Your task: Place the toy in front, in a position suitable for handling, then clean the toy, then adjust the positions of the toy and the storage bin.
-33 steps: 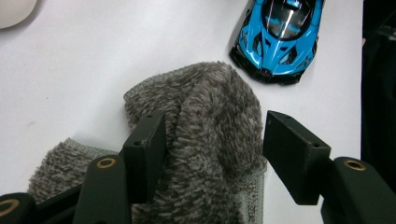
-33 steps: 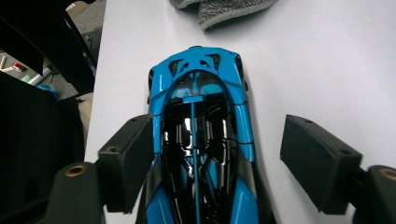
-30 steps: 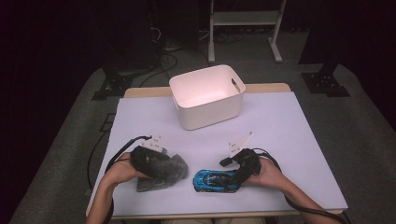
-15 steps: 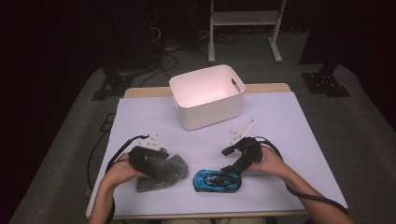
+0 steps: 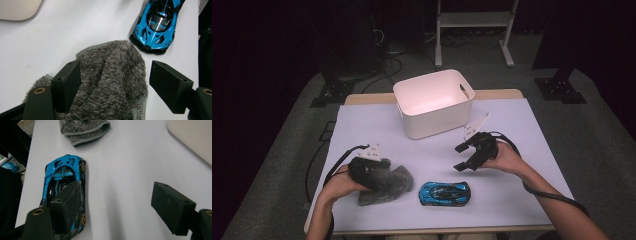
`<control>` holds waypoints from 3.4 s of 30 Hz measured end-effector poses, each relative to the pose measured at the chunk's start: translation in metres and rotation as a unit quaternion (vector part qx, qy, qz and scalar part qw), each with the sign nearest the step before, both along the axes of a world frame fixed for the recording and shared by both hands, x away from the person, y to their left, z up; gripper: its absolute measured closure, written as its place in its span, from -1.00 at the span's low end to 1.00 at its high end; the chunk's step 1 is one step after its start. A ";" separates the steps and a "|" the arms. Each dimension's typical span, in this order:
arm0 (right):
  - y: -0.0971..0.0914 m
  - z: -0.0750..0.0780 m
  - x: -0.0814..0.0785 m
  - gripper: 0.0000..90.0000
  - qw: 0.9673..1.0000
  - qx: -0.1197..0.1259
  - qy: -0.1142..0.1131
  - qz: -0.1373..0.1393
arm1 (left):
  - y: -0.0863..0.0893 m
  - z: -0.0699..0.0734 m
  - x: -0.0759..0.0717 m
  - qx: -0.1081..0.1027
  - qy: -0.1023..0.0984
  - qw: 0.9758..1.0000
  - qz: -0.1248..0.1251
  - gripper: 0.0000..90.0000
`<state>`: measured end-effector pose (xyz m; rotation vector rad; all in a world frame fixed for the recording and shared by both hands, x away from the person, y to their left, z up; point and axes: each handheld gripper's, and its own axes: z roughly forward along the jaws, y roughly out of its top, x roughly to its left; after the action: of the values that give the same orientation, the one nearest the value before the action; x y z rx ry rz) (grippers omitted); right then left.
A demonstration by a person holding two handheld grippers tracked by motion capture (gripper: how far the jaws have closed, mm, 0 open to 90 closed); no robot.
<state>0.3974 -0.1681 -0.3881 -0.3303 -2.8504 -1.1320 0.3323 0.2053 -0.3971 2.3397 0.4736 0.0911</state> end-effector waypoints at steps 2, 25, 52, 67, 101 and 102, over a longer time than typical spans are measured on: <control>-0.001 0.003 0.005 -0.49 1.000 -0.004 -0.002 -0.002 | 0.002 0.001 0.000 -0.004 -0.001 1.000 0.002 -0.49; 0.000 0.032 0.034 -0.49 1.000 -0.002 -0.027 0.013 | 0.005 0.002 -0.002 -0.002 -0.003 1.000 0.011 -0.61; 0.026 0.080 0.070 -0.49 0.997 -0.016 -0.067 0.034 | 0.011 0.004 -0.002 -0.018 -0.001 1.000 0.015 -0.68; 0.032 0.095 0.096 -0.49 0.995 -0.033 -0.083 0.032 | 0.013 0.005 -0.003 -0.015 -0.002 1.000 0.022 -0.76; 0.055 0.076 0.141 -0.01 0.994 -0.065 -0.078 0.037 | 0.021 0.003 -0.005 -0.017 0.003 0.999 0.030 -0.77; 0.055 0.076 0.141 0.04 0.994 -0.064 -0.076 0.040 | 0.021 0.003 -0.005 -0.018 0.003 0.999 0.031 -0.77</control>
<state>0.5387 -0.1135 -0.3126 -0.1397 -3.0457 -1.0035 0.3273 0.2259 -0.3942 2.2918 0.5460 0.1049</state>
